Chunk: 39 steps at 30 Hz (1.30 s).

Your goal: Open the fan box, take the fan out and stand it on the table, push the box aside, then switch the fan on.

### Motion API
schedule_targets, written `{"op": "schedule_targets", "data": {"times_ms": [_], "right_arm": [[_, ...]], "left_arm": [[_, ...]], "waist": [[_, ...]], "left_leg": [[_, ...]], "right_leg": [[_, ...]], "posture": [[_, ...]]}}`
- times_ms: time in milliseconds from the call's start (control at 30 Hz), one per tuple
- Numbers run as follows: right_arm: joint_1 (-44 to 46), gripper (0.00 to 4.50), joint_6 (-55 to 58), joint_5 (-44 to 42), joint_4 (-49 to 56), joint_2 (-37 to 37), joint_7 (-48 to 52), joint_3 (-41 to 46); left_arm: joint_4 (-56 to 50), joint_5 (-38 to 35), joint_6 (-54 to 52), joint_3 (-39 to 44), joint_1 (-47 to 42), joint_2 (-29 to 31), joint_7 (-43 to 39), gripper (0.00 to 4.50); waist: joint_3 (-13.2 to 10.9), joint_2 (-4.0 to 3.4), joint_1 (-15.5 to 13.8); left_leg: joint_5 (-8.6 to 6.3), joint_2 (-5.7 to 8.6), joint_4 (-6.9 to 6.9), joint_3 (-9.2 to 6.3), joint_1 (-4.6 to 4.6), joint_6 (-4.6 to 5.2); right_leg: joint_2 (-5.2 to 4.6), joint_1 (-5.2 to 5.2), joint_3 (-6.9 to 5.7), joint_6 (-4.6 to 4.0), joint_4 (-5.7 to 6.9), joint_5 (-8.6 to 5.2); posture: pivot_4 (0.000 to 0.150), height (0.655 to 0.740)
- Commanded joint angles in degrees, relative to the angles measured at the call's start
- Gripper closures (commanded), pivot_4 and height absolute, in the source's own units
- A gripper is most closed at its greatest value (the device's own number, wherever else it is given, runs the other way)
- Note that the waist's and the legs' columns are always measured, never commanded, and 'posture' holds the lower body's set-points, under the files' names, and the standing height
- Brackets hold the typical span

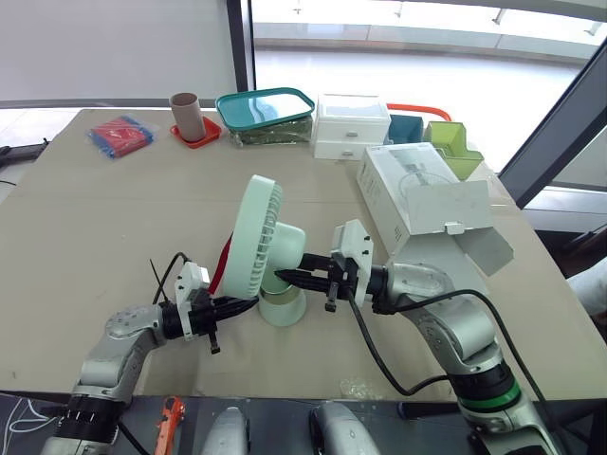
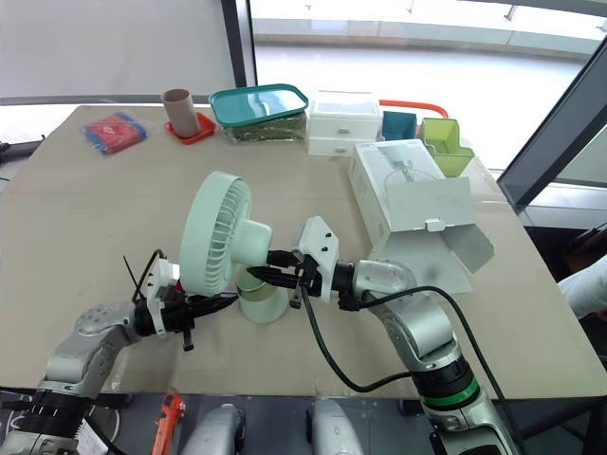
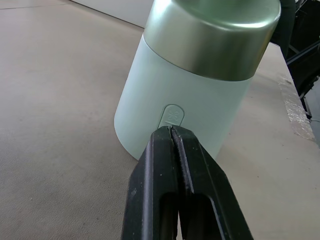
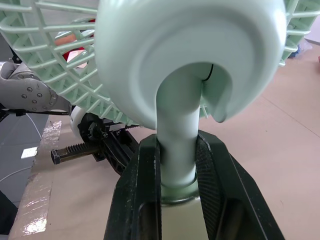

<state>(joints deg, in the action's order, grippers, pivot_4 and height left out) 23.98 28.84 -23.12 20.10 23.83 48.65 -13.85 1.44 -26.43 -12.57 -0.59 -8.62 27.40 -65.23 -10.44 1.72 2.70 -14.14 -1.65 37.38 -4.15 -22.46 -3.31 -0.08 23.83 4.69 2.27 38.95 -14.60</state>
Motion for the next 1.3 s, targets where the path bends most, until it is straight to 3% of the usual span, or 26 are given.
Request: {"op": "schedule_targets", "data": {"times_ms": [33,567,833,867,967,1000,1033,1100,1167,1200,1233,1267,1300], "right_arm": [[-0.9,4.1,1.0,0.7,1.3,0.4,0.6,-2.8],[-0.9,4.1,0.8,0.9,0.9,0.7,1.1,-3.0],[0.8,4.1,0.5,-0.2,-1.6,0.6,1.0,0.5],[1.0,3.09,0.3,-0.1,-2.1,0.7,1.2,0.5],[1.7,2.7,-0.2,0.2,-3.1,0.7,1.5,0.4],[1.8,2.12,-0.3,0.2,-3.2,0.7,1.5,0.5],[1.9,1.9,-0.2,0.0,-3.2,0.7,1.7,0.6],[2.2,0.79,-0.3,-0.1,-3.6,0.7,1.9,0.7],[2.4,0.35,-0.6,0.0,-4.0,1.0,2.4,0.7],[2.5,0.01,-0.6,0.0,-4.0,1.1,2.5,0.6],[2.6,0.0,-0.6,0.0,-4.1,1.1,2.7,0.6],[2.7,0.0,-0.4,-0.2,-3.9,1.3,2.8,0.8],[2.8,0.0,-0.2,-0.3,-3.7,1.6,2.8,1.0]], "left_arm": [[-2.5,-0.8,1.0,-1.4,-2.4,-1.6,-0.3,4.37],[-2.2,-0.4,1.1,-0.7,-2.7,-1.5,-0.7,4.37],[-4.6,-3.0,0.0,5.1,-0.9,1.4,1.1,4.37],[-4.7,-3.4,-0.2,6.2,-0.3,2.2,1.2,3.86],[-4.6,-3.7,-0.1,7.8,0.9,3.5,1.3,3.53],[-4.6,-3.6,0.0,8.0,1.0,3.6,1.3,2.98],[-4.3,-3.4,0.7,8.2,1.1,3.6,1.6,2.76],[-4.0,-3.4,1.3,8.4,1.2,3.7,1.8,1.85],[-3.7,-3.4,1.3,8.7,1.3,3.8,1.8,1.52],[-3.6,-3.4,1.4,9.1,1.5,3.9,2.0,1.09],[-3.6,-3.3,1.5,9.4,1.6,3.8,2.2,0.68],[-3.4,-3.3,2.0,9.9,1.7,3.8,2.6,0.68],[-3.4,-3.3,2.2,10.3,1.9,3.8,2.9,0.3]], "waist": [[0.0,0.0,0.0],[0.0,0.0,0.0],[0.0,0.0,0.0],[0.0,0.0,0.0],[0.0,0.0,0.1],[0.0,0.0,0.2],[0.0,-0.01,0.3],[0.0,-0.01,0.2],[0.0,-0.01,0.1],[0.0,-0.01,0.1],[0.0,-0.01,0.1],[0.0,-0.01,0.1],[0.0,-0.01,0.1]], "left_leg": [[0.0,0.0,0.0,0.0,0.0,0.0],[0.0,0.02,0.0,0.0,0.0,0.0],[0.0,-0.01,0.0,0.0,0.02,0.0],[0.0,-0.02,0.0,0.0,0.02,0.0],[0.0,-0.03,0.0,0.0,0.05,0.0],[0.0,-0.04,-0.01,0.0,0.05,0.01],[0.0,-0.1,-0.01,0.0,0.05,0.01],[-0.01,-0.12,-0.03,0.01,0.04,0.01],[-0.01,-0.1,-0.03,0.01,0.04,0.01],[-0.01,-0.1,-0.03,0.01,0.02,0.01],[-0.01,-0.09,-0.03,0.01,0.01,0.01],[-0.01,-0.08,-0.03,0.01,0.01,0.01],[-0.01,-0.08,-0.03,0.01,0.0,0.01]], "right_leg": [[0.0,0.0,0.0,0.0,0.0,0.0],[-0.02,-0.03,-0.01,0.02,-0.01,-0.01],[0.01,-0.03,-0.01,0.02,-0.01,-0.01],[0.01,-0.02,-0.01,0.02,-0.01,-0.01],[0.03,-0.02,0.01,0.01,-0.01,-0.01],[0.04,-0.03,0.01,0.01,-0.01,-0.01],[0.1,-0.02,0.0,0.0,-0.01,-0.01],[0.13,0.02,0.02,-0.02,-0.01,-0.02],[0.11,0.01,0.02,-0.02,-0.01,-0.02],[0.11,0.01,0.02,-0.02,-0.02,-0.02],[0.09,0.02,0.02,-0.02,-0.02,-0.02],[0.09,0.02,0.02,-0.02,-0.02,-0.02],[0.09,0.02,0.02,-0.02,-0.02,-0.03]], "posture": [[0.15,0.74],[0.15,0.74],[0.15,0.74],[0.15,0.74],[0.15,0.74],[0.15,0.74],[0.15,0.74],[0.15,0.74],[0.15,0.74],[0.15,0.74],[0.15,0.74],[0.15,0.74],[0.15,0.74]]}}
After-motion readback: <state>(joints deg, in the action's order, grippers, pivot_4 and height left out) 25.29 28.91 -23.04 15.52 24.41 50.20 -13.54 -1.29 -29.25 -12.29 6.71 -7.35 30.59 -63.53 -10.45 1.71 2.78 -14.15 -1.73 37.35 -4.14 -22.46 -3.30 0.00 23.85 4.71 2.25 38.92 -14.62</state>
